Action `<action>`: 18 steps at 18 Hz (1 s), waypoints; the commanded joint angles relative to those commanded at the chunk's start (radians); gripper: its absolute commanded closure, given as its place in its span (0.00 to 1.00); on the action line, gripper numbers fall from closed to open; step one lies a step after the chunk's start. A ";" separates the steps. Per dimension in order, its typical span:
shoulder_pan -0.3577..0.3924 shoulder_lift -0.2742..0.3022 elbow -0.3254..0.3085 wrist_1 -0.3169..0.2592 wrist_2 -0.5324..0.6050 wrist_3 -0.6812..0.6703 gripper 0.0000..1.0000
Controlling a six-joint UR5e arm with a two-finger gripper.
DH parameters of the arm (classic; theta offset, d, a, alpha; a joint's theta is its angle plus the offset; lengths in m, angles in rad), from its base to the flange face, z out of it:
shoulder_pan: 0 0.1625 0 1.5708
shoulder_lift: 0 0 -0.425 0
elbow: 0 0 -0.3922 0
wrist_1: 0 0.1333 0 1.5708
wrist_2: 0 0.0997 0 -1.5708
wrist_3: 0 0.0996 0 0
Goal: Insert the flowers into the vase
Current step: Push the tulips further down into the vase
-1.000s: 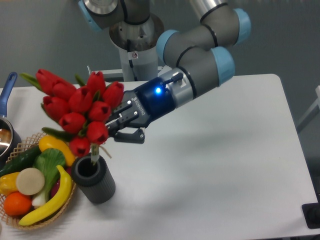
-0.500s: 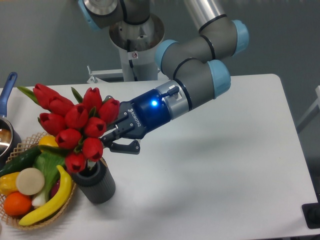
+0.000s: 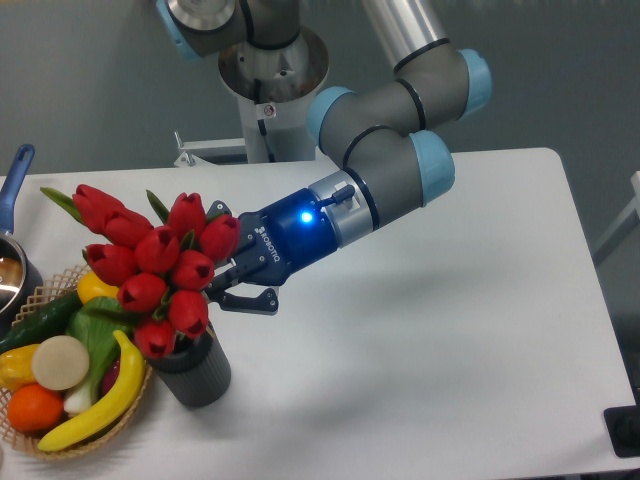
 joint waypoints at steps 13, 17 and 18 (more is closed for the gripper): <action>-0.014 -0.026 -0.044 0.000 0.000 0.081 0.86; -0.023 -0.046 -0.051 0.000 0.002 0.100 0.85; -0.025 -0.049 -0.051 0.000 0.000 0.110 0.85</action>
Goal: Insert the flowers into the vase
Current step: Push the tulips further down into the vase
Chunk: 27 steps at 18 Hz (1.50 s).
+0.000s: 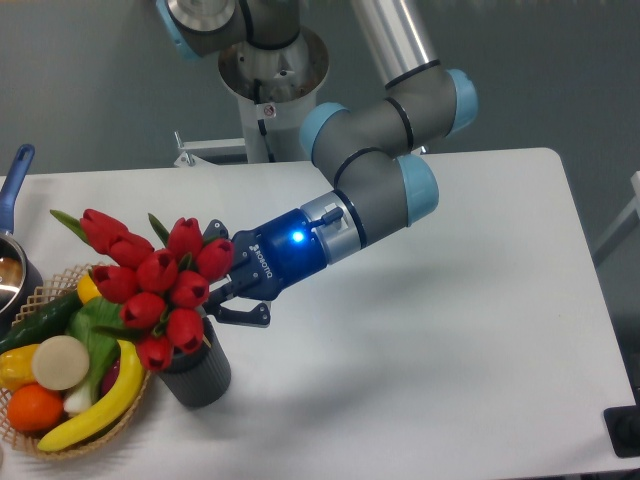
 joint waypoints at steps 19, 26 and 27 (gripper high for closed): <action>-0.002 -0.071 -0.081 0.034 0.000 0.149 0.79; -0.003 -0.083 -0.097 0.037 0.006 0.149 0.77; -0.003 -0.084 -0.103 0.037 0.006 0.150 0.77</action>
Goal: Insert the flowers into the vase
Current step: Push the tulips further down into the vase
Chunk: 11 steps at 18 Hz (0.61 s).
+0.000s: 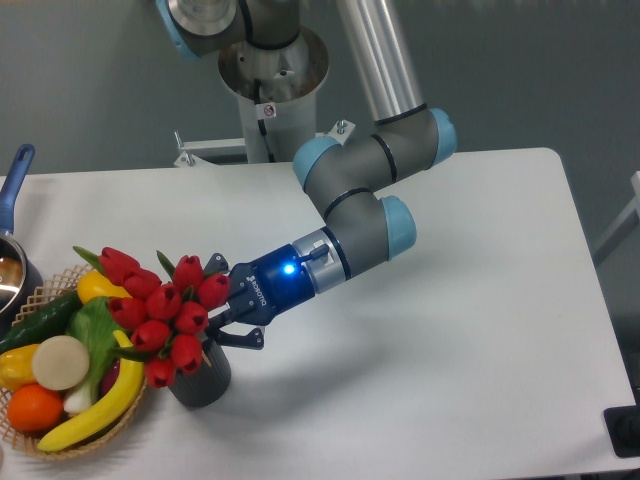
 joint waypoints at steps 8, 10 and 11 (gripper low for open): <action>-0.012 -0.020 -0.014 0.009 0.000 0.031 0.77; -0.012 -0.029 -0.015 0.011 0.000 0.032 0.75; -0.012 -0.029 -0.017 0.009 0.000 0.035 0.73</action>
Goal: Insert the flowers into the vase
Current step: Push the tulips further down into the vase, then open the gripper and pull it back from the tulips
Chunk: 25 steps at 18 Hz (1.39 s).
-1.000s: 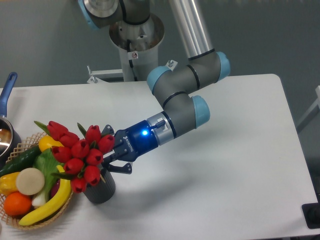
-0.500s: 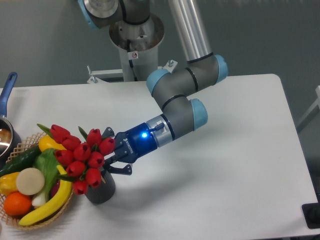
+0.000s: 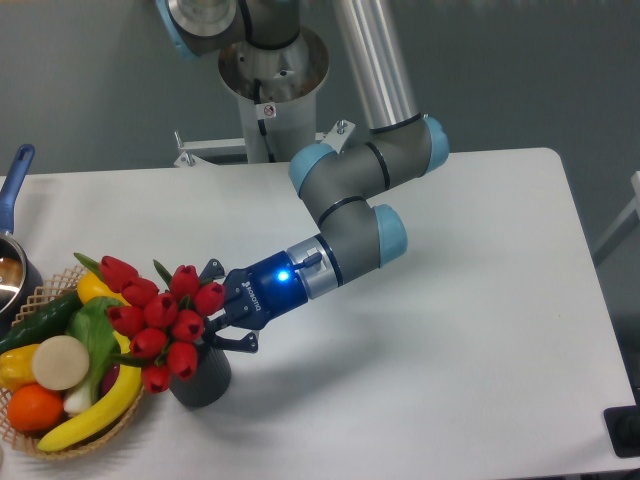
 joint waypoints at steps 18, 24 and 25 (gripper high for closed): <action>0.000 0.003 -0.017 0.000 -0.006 0.006 0.00; 0.026 0.020 -0.038 0.005 -0.005 0.005 0.00; 0.041 0.038 -0.047 0.005 -0.003 0.003 0.00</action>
